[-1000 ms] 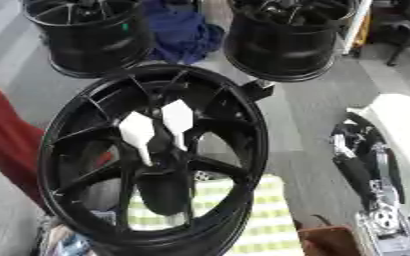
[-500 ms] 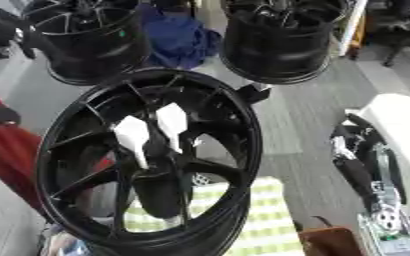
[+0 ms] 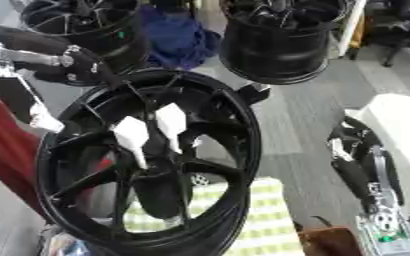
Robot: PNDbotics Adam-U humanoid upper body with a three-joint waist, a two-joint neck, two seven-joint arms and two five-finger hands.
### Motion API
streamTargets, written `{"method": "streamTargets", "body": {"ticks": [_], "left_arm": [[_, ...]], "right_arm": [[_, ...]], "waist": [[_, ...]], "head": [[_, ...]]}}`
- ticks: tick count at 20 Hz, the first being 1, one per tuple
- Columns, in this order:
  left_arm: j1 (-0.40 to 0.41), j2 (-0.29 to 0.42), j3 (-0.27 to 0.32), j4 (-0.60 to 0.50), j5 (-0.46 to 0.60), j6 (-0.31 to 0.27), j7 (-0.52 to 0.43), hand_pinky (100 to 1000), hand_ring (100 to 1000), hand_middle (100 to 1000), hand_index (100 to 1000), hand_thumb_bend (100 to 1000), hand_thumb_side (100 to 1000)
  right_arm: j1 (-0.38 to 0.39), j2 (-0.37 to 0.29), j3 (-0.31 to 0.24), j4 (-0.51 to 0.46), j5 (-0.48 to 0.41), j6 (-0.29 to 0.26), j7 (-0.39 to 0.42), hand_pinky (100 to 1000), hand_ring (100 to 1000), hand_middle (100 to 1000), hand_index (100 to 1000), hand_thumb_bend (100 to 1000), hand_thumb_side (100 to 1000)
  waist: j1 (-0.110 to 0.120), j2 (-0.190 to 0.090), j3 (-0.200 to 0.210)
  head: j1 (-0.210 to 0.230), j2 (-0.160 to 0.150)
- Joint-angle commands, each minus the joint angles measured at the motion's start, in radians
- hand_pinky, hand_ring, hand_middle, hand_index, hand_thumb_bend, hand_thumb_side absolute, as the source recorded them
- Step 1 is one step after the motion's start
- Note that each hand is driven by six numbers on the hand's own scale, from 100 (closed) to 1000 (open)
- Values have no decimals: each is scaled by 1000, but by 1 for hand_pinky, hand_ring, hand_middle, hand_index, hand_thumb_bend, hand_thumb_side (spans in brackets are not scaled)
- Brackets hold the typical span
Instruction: Pull the pin out of the wheel hub.
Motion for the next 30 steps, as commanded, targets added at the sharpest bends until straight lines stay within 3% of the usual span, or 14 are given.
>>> {"method": "streamTargets", "body": {"ticks": [1, 18, 30], "left_arm": [[-31, -16, -14, 36, -10, -32, -14, 736, 100, 784, 924, 437, 377], [5, -66, -90, 113, -20, -66, -14, 650, 100, 710, 877, 383, 336], [15, -80, -83, 114, -46, -67, -14, 514, 100, 520, 710, 273, 259]], "right_arm": [[-9, -22, 0, -10, 2, -1, 2, 709, 597, 680, 868, 100, 478], [-15, -21, 0, -10, 5, -2, 3, 710, 597, 679, 867, 100, 480], [-17, -20, 0, -10, 4, -1, 1, 709, 596, 679, 867, 100, 481]], "waist": [[-1, -14, -2], [2, -13, -13], [2, -12, -14]], "head": [[2, -2], [7, -2], [6, -2]]}}
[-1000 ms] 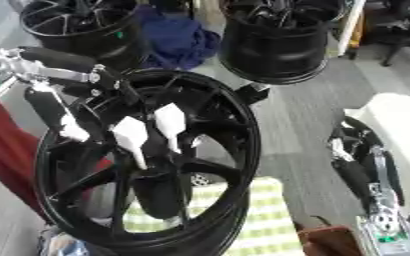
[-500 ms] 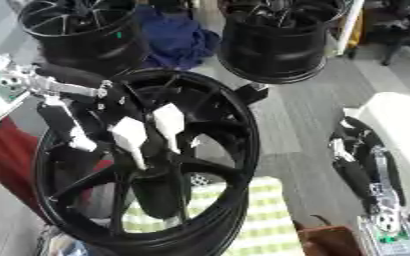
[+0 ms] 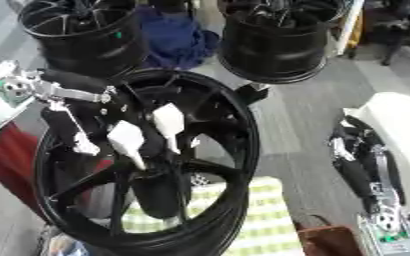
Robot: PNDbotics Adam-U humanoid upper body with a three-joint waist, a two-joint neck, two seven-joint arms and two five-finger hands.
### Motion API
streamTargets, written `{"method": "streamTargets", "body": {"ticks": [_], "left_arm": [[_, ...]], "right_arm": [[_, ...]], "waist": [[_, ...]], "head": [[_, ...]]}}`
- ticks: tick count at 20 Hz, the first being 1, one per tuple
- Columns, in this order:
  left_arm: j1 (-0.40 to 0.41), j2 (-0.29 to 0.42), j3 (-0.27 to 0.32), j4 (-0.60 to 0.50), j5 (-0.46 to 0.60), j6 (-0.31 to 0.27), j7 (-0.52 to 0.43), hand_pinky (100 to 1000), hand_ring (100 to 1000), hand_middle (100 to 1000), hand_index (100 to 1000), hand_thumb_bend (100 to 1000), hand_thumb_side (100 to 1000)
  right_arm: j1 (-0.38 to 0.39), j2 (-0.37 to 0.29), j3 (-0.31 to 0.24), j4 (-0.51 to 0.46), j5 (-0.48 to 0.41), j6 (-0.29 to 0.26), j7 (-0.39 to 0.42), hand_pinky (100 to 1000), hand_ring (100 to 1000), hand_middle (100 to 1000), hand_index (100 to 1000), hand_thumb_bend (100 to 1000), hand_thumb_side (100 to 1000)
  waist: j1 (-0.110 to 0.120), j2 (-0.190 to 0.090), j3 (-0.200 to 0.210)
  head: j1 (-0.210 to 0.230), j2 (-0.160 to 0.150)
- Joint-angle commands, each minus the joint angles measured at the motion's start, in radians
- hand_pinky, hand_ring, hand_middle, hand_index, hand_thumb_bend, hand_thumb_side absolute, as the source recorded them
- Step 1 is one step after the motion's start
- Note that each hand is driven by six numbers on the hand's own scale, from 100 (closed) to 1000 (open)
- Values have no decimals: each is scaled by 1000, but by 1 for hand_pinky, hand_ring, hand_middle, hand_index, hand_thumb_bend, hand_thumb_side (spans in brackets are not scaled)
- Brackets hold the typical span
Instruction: Pull the pin out of the wheel hub.
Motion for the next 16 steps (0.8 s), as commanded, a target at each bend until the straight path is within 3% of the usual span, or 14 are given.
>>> {"method": "streamTargets", "body": {"ticks": [1, 3, 5, 9, 16], "left_arm": [[-11, 10, 15, -5, -8, -39, -37, 484, 100, 486, 677, 227, 234], [-11, 9, 21, -6, -6, -38, -37, 442, 100, 431, 623, 136, 186], [-12, 10, 27, -8, -1, -35, -37, 401, 100, 381, 578, 100, 163], [-15, 18, 42, -23, 13, -29, -37, 369, 100, 328, 530, 100, 152], [-27, 78, 90, -85, 74, -4, -37, 368, 100, 318, 522, 100, 152]], "right_arm": [[-11, -20, 0, -11, 4, -1, 1, 709, 596, 679, 867, 100, 481], [-11, -19, 0, -11, 4, -1, 0, 709, 596, 679, 867, 100, 481], [-10, -19, 0, -10, 4, -1, 1, 709, 596, 679, 867, 100, 481], [-10, -19, -1, -10, 4, -1, 0, 709, 596, 679, 866, 100, 482], [-9, -19, -2, -10, 4, -1, -2, 708, 596, 678, 866, 100, 482]], "waist": [[-2, -12, 0], [-3, -12, 1], [-3, -12, 1], [-3, -13, 1], [-2, -15, 3]], "head": [[0, -2], [-1, -2], [0, -2], [-1, -2], [-4, -2]]}}
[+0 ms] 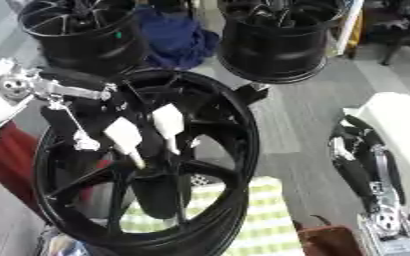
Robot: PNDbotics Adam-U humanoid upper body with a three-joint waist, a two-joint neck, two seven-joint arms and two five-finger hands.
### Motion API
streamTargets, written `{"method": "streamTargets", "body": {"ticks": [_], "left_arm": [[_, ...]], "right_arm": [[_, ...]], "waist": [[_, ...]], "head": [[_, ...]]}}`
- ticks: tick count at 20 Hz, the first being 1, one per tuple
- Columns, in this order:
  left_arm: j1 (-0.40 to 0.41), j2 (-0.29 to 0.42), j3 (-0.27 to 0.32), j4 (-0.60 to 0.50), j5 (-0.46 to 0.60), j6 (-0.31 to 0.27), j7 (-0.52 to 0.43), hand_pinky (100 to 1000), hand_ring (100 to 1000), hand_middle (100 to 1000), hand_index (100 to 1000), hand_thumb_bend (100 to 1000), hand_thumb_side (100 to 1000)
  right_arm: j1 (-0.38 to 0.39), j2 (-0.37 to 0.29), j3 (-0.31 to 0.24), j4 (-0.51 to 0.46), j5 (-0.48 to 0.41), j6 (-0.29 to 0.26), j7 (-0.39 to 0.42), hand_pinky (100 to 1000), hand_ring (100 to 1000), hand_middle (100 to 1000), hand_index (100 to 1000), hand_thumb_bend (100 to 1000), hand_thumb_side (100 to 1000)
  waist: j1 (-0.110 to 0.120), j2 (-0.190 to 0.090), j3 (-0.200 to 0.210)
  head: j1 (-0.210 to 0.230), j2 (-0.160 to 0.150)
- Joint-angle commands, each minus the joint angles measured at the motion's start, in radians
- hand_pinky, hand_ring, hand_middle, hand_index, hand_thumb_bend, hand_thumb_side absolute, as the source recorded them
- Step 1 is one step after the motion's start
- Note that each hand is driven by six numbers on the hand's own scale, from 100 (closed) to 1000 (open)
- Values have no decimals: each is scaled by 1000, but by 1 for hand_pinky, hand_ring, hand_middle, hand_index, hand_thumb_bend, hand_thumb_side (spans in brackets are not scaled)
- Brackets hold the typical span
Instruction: Pull the pin out of the wheel hub.
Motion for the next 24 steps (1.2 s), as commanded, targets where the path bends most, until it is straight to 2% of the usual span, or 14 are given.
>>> {"method": "streamTargets", "body": {"ticks": [1, 5, 10, 14, 17, 20, 24], "left_arm": [[-28, 66, 43, -44, 41, -9, -26, 370, 100, 318, 522, 100, 151], [-27, 138, 104, -104, 90, 12, -26, 382, 100, 324, 528, 100, 148], [30, 250, 243, -178, 118, 38, 9, 393, 100, 331, 525, 100, 140], [156, 350, 354, -195, 102, 61, 114, 398, 100, 334, 527, 100, 122], [269, 400, 426, -179, 74, 77, 193, 405, 100, 340, 534, 100, 112], [375, 410, 488, -140, 31, 105, 258, 421, 100, 357, 556, 100, 115], [515, 365, 570, -70, -43, 133, 330, 458, 100, 394, 600, 131, 144]], "right_arm": [[-8, -19, -2, -10, 4, -1, -2, 708, 596, 678, 866, 100, 482], [-6, -20, -5, -9, 5, -1, -4, 708, 596, 678, 866, 100, 482], [-4, -21, -9, -9, 6, 0, -8, 708, 596, 678, 866, 100, 483], [-5, -20, -12, -9, 7, 1, -12, 708, 596, 678, 867, 100, 483], [-6, -19, -14, -10, 7, 1, -15, 708, 595, 677, 866, 100, 483], [-7, -17, -17, -11, 7, 1, -17, 708, 595, 677, 866, 100, 483], [-8, -13, -21, -12, 6, 1, -21, 708, 596, 677, 866, 100, 484]], "waist": [[-1, -15, 2], [1, -16, 6], [0, -16, 16], [-2, -13, 22], [-4, -10, 27], [-7, -7, 31], [-13, -3, 36]], "head": [[-4, -2], [-8, -2], [-13, -2], [-16, -2], [-17, -2], [-21, -2], [-24, -2]]}}
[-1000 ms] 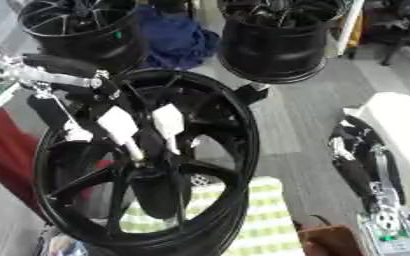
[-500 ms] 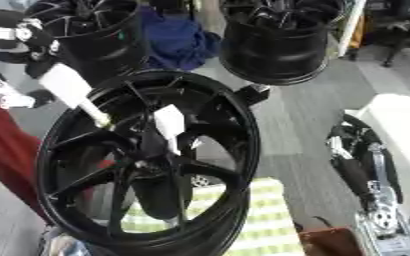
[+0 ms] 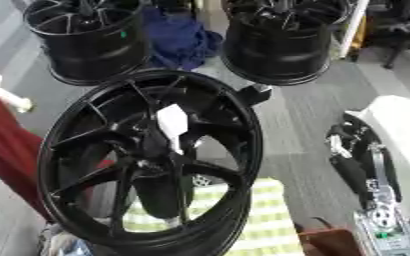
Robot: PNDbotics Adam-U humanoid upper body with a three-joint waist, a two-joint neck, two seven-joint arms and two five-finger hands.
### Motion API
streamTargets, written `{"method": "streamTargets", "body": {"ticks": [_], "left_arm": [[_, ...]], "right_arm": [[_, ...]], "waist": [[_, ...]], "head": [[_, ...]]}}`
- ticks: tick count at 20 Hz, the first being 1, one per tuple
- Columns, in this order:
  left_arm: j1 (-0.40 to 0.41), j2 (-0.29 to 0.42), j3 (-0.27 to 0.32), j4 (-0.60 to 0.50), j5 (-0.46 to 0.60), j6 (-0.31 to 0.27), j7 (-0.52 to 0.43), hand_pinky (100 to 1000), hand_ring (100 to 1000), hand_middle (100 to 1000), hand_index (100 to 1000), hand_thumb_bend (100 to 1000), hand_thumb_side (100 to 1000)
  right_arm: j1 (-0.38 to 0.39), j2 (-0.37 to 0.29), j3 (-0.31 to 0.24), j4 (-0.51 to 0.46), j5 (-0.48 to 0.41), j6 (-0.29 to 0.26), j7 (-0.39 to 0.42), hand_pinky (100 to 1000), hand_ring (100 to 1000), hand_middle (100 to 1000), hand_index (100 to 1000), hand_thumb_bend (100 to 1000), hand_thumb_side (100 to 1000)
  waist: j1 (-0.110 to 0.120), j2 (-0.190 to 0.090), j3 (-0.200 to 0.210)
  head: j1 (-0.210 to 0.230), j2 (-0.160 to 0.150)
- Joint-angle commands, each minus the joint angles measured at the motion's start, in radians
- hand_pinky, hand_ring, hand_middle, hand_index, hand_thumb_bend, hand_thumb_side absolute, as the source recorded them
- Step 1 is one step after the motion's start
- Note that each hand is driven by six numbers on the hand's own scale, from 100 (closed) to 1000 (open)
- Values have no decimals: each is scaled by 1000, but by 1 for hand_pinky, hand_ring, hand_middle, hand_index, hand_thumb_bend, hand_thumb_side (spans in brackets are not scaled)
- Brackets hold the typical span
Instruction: Pull the pin out of the wheel hub.
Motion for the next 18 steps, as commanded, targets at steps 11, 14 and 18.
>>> {"method": "streamTargets", "body": {"ticks": [11, 14, 18], "left_arm": [[291, -279, 323, 11, -167, 53, 190, 745, 100, 773, 895, 572, 620], [321, -380, 369, -52, -184, 93, 243, 802, 100, 851, 920, 557, 663], [337, -507, 410, -141, -131, 139, 352, 841, 100, 891, 929, 497, 695]], "right_arm": [[-11, -5, -18, -13, 3, 0, -12, 708, 595, 677, 867, 100, 486], [-10, -2, -18, -14, 2, 1, -12, 708, 595, 677, 867, 100, 486], [-9, 3, -17, -13, 0, 1, -11, 708, 595, 677, 867, 100, 487]], "waist": [[-18, 5, 26], [-23, 5, 28], [-29, 6, 32]], "head": [[-19, -2], [-21, -2], [-19, -2]]}}
